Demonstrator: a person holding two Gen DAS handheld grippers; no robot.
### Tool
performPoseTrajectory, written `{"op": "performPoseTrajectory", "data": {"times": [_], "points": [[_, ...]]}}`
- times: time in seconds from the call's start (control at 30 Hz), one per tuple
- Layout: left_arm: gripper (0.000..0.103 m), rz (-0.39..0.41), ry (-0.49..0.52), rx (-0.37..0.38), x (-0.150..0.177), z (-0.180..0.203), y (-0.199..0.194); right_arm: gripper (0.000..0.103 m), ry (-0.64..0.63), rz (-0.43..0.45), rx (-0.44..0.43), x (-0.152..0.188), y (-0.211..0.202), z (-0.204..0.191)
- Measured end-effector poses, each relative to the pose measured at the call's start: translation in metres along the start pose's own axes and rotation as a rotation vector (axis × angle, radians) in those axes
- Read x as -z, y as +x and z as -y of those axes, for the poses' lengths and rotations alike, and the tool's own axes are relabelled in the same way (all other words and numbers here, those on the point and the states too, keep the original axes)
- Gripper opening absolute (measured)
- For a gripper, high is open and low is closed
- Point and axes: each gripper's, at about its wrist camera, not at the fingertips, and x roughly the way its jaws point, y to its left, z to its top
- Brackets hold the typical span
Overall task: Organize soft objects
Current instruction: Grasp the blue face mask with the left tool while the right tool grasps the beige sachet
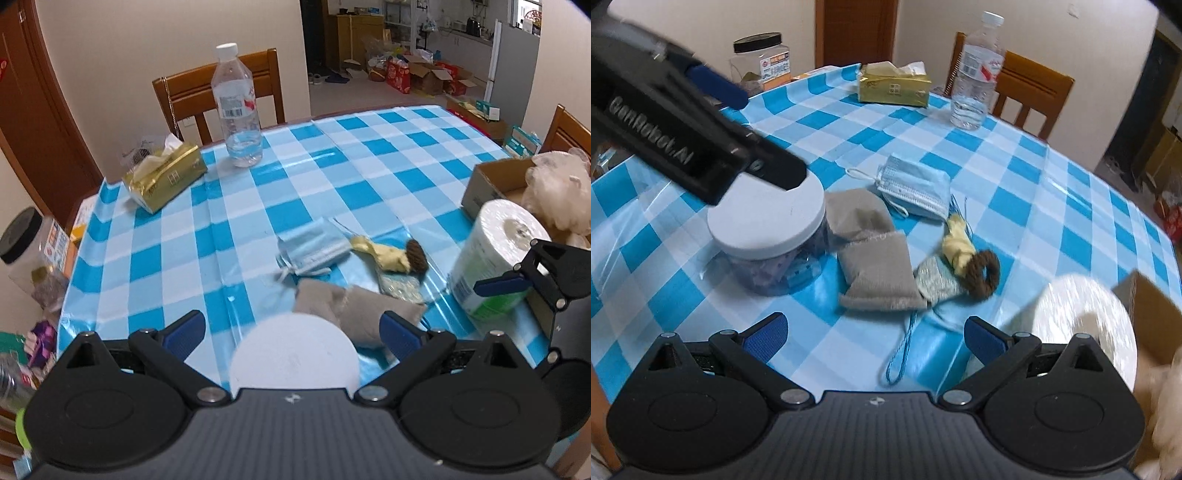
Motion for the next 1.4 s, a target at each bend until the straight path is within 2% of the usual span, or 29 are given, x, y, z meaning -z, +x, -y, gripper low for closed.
{"op": "performPoseTrajectory", "data": {"times": [0.13, 0.3, 0.4, 0.53, 0.7, 0.77, 0.8, 1.23, 1.3, 1.4], "points": [[0.1, 0.002, 0.002, -0.018, -0.01, -0.004, 0.008, 0.1, -0.031, 0.015, -0.002, -0.009, 0.009, 0.0], [0.1, -0.001, 0.002, -0.025, -0.017, -0.011, 0.018, 0.086, -0.064, 0.001, -0.008, -0.018, 0.027, 0.001], [0.1, -0.011, -0.001, -0.022, -0.02, -0.015, 0.025, 0.084, -0.082, -0.005, -0.017, -0.022, 0.037, 0.001], [0.1, -0.037, -0.021, 0.004, -0.024, -0.023, 0.037, 0.073, -0.099, -0.02, -0.033, -0.025, 0.05, -0.001], [0.1, -0.046, -0.022, 0.014, -0.029, -0.025, 0.045, 0.067, -0.088, -0.029, -0.039, -0.027, 0.062, 0.001], [0.1, -0.046, -0.017, 0.015, -0.032, -0.025, 0.048, 0.053, -0.086, -0.033, -0.041, -0.027, 0.064, 0.002], [0.1, -0.047, -0.015, 0.018, -0.033, -0.025, 0.049, 0.05, -0.083, -0.036, -0.041, -0.027, 0.065, 0.002], [0.1, -0.071, 0.098, 0.078, -0.061, -0.005, 0.089, 0.049, 0.011, -0.075, -0.084, -0.005, 0.047, 0.01], [0.1, -0.084, 0.11, 0.088, -0.066, -0.002, 0.102, 0.052, 0.023, -0.073, -0.086, -0.003, 0.046, 0.011], [0.098, -0.103, 0.136, 0.096, -0.071, 0.003, 0.121, 0.064, 0.046, -0.071, -0.098, -0.002, 0.044, 0.013]]}}
